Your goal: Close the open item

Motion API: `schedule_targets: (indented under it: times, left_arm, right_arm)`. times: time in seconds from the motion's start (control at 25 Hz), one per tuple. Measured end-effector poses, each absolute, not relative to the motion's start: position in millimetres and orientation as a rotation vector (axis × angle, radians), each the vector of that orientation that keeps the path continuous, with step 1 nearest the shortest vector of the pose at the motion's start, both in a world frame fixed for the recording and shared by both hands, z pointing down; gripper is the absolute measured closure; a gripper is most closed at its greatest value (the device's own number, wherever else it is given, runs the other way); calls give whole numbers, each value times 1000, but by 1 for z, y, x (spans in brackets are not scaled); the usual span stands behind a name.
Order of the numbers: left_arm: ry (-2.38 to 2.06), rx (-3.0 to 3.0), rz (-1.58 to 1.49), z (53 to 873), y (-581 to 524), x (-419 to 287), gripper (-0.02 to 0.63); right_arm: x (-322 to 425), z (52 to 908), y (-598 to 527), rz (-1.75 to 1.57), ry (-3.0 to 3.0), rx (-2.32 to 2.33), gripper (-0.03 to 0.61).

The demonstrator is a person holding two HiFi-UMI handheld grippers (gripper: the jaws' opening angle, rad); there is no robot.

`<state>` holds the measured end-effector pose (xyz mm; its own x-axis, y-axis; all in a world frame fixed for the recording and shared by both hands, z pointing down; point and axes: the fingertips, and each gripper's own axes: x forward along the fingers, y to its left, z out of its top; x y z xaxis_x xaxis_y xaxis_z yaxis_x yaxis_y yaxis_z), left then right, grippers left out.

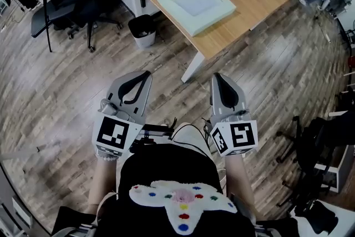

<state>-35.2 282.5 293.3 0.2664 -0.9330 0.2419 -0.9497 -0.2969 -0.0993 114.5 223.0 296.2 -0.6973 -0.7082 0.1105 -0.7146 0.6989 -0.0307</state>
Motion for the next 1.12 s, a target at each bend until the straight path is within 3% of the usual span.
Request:
schedule_targets:
  times: [0.48, 1.12]
  left_arm:
    - [-1834, 2442, 372, 294, 291, -45, 607]
    - [-1906, 2393, 354, 298, 235, -71, 606]
  right_arm:
    - [110, 301, 236, 39, -2763, 1157, 571]
    - [82, 313, 170, 72, -2777, 1102, 571]
